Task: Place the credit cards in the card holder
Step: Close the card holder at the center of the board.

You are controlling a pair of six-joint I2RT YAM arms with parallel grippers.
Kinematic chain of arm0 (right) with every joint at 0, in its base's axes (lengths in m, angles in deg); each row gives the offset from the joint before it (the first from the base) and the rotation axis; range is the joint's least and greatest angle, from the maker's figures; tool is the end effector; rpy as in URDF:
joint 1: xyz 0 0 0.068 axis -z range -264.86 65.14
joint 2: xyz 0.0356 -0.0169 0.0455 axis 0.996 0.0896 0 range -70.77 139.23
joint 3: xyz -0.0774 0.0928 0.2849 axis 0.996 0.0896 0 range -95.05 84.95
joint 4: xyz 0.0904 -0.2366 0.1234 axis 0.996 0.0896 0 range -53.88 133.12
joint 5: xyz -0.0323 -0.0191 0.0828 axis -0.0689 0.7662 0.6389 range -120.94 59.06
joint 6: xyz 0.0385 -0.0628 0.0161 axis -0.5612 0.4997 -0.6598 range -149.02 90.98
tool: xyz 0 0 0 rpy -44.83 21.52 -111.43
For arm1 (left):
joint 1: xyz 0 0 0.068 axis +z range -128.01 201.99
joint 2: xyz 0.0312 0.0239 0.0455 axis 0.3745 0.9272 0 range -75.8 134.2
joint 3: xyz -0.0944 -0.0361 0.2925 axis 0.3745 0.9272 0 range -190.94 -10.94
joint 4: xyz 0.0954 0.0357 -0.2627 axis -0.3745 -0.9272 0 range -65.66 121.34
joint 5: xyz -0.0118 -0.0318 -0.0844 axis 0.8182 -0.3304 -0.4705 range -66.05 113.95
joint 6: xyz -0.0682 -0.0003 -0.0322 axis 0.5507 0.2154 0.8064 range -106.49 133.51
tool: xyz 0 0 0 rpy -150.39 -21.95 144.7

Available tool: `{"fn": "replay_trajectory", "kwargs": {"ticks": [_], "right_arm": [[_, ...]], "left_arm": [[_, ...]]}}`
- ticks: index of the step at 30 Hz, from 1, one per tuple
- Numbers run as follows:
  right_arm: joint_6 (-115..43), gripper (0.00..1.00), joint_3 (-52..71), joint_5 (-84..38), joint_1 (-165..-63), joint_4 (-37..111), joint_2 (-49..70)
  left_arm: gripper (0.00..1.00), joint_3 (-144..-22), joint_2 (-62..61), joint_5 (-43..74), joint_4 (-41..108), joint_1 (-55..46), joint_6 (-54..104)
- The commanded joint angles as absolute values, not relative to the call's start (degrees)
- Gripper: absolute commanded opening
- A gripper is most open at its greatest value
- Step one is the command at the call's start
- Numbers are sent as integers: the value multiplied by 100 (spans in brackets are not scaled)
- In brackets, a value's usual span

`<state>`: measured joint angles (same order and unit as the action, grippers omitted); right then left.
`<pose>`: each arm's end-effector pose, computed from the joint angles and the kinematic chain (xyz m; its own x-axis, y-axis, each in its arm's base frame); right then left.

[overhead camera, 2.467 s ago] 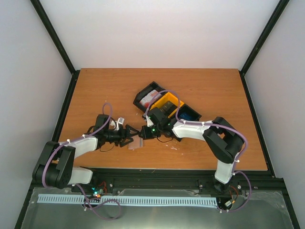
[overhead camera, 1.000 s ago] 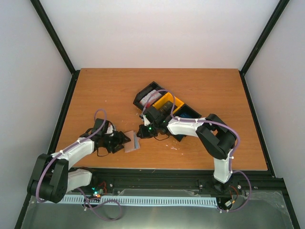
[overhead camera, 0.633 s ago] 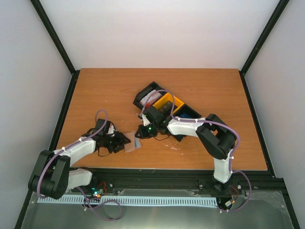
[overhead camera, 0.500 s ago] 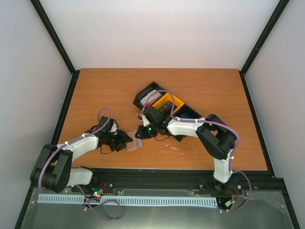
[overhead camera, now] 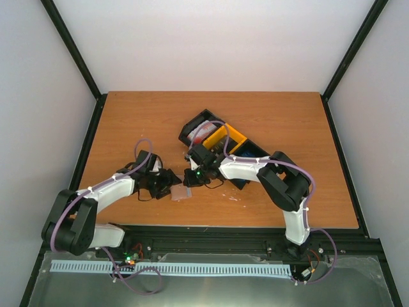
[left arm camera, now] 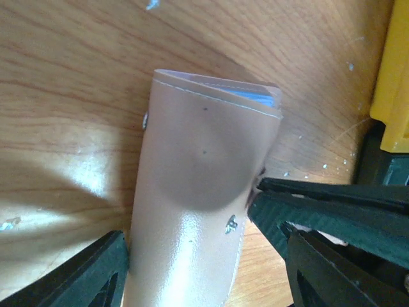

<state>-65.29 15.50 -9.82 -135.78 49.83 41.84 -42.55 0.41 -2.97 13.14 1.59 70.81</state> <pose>0.2622 0.3595 0.1418 -0.9275 -0.2668 -0.2619 -0.3716 0.7355 0.5666 0.2147 -0.1106 0.1459 -0.8752 -0.4750 0.0918 -0.4286 0.6733 -0.6024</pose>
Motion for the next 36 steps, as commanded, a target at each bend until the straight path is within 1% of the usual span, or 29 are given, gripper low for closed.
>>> {"fn": "replay_trajectory", "kwargs": {"ticks": [1, 8, 17, 24, 27, 30, 32, 36], "right_arm": [[-6506, 8, 1279, -1141, -13654, 5452, 4429], [-6510, 8, 1287, -1116, -13653, 5431, 4391], [-6550, 8, 1411, -841, -13654, 5061, 4227], [-6678, 10, 1480, -762, -13651, 4883, 4113], [-6770, 12, 1466, -942, -13650, 4914, 4021], [-6898, 21, 1466, -1230, -13653, 5047, 3940], [-6967, 25, 1412, -1379, -13654, 5185, 3906], [-7057, 26, 1273, -1655, -13660, 5496, 3836]], "left_arm": [[70, -4249, -311, -111, 1013, 138, 6858], [65, -3778, -641, -209, 877, 133, 6688], [49, -3825, -133, -295, 1255, 125, 6630], [37, -4137, 196, 218, 891, 125, 6806], [34, -4193, 326, 452, 652, 110, 6884], [34, -4150, 386, 528, 528, 99, 6936], [34, -4135, 430, 543, 481, 98, 6923], [34, -4190, 468, 622, 419, 90, 6798]]}}
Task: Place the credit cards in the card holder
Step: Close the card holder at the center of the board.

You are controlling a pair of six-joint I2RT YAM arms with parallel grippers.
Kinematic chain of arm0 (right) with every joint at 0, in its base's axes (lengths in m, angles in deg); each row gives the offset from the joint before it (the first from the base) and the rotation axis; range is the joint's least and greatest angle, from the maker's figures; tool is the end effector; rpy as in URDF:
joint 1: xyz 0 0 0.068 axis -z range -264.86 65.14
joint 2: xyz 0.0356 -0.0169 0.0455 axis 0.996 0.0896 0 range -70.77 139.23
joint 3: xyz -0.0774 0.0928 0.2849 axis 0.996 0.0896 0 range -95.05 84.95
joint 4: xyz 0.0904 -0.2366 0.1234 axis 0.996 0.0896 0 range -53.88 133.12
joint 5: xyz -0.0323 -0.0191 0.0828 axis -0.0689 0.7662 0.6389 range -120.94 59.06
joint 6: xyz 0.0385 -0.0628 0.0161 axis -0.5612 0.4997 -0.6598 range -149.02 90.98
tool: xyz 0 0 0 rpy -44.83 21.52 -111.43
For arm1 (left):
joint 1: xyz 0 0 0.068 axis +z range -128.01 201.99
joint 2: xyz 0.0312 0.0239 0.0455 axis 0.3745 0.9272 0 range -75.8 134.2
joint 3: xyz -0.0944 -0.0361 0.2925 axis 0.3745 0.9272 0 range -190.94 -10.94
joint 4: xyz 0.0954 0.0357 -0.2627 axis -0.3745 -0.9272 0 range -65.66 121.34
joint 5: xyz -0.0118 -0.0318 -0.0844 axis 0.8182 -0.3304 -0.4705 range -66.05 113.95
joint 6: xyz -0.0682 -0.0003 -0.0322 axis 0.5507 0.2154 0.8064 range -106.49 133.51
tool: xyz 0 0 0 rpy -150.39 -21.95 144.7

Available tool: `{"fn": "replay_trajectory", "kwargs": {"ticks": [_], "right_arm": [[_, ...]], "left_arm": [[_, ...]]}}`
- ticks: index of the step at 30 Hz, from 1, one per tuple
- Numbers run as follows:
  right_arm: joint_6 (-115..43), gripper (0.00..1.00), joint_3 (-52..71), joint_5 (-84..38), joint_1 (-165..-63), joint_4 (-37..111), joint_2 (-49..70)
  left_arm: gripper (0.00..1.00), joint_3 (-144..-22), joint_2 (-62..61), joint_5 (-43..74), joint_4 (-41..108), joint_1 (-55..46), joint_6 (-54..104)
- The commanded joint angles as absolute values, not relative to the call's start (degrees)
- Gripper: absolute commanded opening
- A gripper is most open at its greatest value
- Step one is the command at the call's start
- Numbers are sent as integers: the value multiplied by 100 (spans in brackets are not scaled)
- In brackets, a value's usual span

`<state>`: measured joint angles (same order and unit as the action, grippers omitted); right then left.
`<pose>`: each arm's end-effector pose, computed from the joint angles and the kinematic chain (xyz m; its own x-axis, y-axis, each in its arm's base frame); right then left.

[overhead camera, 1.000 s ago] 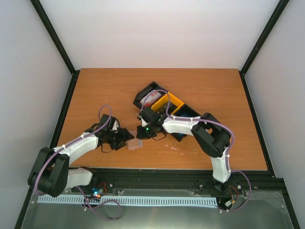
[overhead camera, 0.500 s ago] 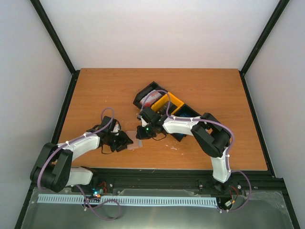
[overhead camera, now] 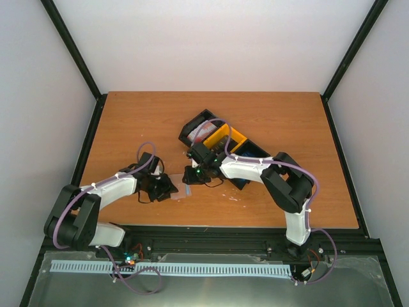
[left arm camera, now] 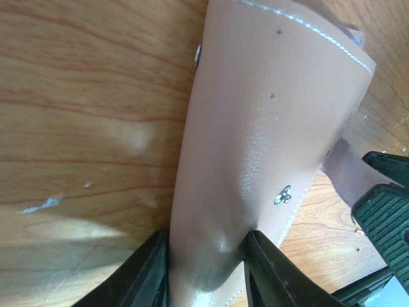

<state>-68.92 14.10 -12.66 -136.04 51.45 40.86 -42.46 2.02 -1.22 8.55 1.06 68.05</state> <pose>0.2647 0.3610 0.1537 -0.9441 -0.2019 -0.2606 -0.3178 0.7670 0.5574 0.2059 -0.1078 0.1343 -0.8850 -0.4507 0.1164 -0.4407 0.7307 -0.5214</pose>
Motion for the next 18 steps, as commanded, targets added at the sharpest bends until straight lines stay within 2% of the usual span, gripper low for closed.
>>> {"fn": "replay_trajectory", "kwargs": {"ticks": [1, 12, 18], "right_arm": [[-7063, 25, 1218, -1687, -13669, 5590, 3833], [-7263, 26, 805, -1852, -13721, 6256, 3856], [-7274, 21, 700, -2180, -13726, 6694, 3889]], "left_arm": [[34, -4211, 487, 640, 415, 90, 6762], [35, -4384, 650, 685, 428, 90, 6382], [35, -4377, 673, 676, 440, 91, 6365]]}}
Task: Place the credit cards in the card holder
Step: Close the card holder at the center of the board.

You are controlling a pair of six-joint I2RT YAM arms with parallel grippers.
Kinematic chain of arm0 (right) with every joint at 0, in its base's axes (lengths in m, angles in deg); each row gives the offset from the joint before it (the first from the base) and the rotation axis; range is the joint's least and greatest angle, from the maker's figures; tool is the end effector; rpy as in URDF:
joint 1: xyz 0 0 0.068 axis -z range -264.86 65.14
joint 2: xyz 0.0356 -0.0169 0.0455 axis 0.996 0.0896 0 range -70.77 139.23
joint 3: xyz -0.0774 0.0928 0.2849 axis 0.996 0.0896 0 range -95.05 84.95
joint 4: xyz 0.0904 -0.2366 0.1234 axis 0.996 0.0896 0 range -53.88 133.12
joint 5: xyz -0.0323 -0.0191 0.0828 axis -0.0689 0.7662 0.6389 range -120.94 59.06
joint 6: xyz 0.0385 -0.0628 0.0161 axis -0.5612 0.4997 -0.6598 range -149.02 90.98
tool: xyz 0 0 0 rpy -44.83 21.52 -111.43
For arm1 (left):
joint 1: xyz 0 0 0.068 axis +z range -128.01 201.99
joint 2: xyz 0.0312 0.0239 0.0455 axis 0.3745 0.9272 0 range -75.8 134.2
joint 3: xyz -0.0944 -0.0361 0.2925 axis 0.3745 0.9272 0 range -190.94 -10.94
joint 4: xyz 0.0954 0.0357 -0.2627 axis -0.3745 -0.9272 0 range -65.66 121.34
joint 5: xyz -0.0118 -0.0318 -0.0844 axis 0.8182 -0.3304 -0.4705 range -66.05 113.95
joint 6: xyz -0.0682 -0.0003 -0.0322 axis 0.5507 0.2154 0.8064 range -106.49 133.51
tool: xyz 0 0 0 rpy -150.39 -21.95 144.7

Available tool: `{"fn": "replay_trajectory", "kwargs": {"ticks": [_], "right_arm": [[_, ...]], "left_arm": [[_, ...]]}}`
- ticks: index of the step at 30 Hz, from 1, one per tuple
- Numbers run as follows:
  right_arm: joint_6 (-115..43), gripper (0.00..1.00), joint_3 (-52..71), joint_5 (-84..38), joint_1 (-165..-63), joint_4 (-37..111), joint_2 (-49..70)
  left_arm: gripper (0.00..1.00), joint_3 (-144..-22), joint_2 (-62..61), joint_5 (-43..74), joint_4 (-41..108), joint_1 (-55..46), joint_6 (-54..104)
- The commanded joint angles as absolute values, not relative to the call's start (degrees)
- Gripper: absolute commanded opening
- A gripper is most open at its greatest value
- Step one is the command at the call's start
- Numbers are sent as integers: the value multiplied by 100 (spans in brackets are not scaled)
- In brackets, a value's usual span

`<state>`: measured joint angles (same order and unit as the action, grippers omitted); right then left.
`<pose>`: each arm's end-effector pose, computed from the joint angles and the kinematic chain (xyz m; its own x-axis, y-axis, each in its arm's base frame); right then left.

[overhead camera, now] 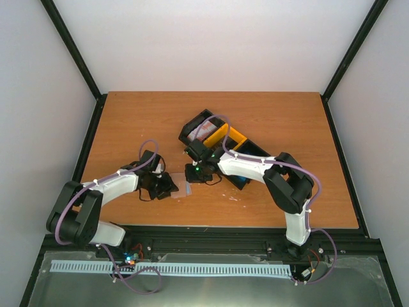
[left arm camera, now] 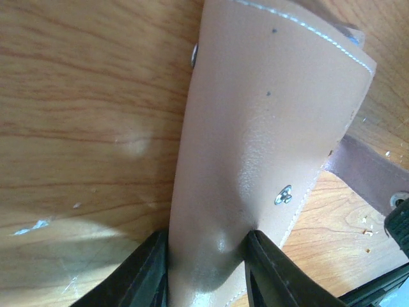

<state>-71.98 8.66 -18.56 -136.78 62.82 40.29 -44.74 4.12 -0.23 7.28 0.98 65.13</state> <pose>0.2646 0.3600 0.1727 -0.9636 -0.1506 -0.2210 -0.2396 0.8532 0.4633 0.2147 -0.1104 0.1359 -0.9033 -0.4191 0.0914 -0.4047 0.7622 -0.5053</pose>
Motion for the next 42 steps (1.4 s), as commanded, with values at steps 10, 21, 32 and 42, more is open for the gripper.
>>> {"fn": "replay_trajectory", "kwargs": {"ticks": [10, 21, 32, 42], "right_arm": [[-7202, 14, 700, -2155, -13748, 6644, 3725], [-7168, 13, 743, -2217, -13748, 6642, 3667], [-7049, 15, 591, -2236, -13750, 6676, 3881], [-6927, 26, 488, -2171, -13751, 6747, 4035]], "left_arm": [[35, -4337, 684, 629, 473, 90, 6412], [35, -4295, 690, 617, 486, 90, 6461], [35, -4251, 693, 570, 531, 90, 6461], [35, -4231, 695, 541, 560, 90, 6494]]}}
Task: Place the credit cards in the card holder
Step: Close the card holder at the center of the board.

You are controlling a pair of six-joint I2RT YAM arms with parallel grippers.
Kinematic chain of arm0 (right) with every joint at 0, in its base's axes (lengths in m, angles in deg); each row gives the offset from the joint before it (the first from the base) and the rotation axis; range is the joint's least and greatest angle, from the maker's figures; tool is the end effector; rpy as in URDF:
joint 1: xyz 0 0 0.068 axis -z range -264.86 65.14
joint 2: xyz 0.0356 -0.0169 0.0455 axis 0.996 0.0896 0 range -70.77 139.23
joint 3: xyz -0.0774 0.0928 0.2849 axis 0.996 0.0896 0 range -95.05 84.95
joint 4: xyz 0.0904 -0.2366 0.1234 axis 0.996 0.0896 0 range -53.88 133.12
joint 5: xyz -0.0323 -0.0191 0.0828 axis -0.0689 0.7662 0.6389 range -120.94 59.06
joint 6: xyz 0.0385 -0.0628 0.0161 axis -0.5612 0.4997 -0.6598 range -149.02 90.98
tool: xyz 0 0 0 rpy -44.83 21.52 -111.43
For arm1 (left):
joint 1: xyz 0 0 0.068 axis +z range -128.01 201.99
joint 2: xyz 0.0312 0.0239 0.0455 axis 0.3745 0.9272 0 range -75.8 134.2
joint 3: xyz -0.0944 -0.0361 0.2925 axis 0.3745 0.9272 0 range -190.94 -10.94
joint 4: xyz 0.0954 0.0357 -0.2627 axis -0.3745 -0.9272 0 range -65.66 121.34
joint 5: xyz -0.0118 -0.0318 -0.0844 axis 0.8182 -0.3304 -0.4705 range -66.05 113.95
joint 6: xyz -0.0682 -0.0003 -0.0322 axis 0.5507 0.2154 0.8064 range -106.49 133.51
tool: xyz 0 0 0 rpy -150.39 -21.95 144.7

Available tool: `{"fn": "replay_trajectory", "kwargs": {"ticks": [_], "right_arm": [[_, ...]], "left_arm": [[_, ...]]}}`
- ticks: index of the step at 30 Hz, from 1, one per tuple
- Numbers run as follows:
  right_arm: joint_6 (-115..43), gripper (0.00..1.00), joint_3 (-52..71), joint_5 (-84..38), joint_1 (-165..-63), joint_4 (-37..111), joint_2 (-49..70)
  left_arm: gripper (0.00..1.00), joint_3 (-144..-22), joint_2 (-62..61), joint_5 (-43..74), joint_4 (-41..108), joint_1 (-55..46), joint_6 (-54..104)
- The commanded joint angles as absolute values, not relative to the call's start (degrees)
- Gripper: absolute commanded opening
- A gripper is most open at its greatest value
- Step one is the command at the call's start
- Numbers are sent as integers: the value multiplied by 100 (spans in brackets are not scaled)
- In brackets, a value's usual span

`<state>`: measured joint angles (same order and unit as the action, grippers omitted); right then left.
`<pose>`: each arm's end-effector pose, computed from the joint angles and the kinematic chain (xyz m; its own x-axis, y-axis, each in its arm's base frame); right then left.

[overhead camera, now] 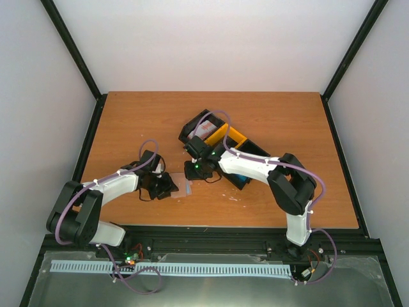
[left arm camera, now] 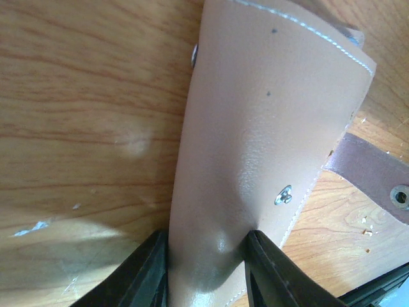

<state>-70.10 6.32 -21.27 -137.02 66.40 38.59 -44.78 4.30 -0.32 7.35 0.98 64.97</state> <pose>0.2651 0.3589 0.1939 -0.9489 -0.1657 -0.2686 -0.2719 0.8613 0.4292 0.2150 -0.1107 0.1354 -0.9045 -0.4164 0.0919 -0.4026 0.7631 -0.5056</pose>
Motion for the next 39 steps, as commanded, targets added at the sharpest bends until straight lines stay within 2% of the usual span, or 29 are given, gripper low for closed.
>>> {"fn": "replay_trajectory", "kwargs": {"ticks": [1, 6, 13, 26, 39], "right_arm": [[-6915, 26, 481, -2167, -13753, 6761, 4048], [-6904, 19, 488, -2123, -13751, 6767, 4085], [-6876, 3, 501, -2097, -13750, 6723, 4019], [-6804, 3, 745, -1351, -13750, 6009, 4011], [-6567, 3, 685, -919, -13751, 6028, 4308]], "left_arm": [[35, -4230, 692, 539, 564, 92, 6493], [35, -4223, 717, 519, 599, 90, 6515], [34, -4217, 700, 516, 594, 90, 6546], [36, -4211, 720, 185, 958, 90, 6596], [36, -4137, 770, 234, 1013, 90, 6580]]}}
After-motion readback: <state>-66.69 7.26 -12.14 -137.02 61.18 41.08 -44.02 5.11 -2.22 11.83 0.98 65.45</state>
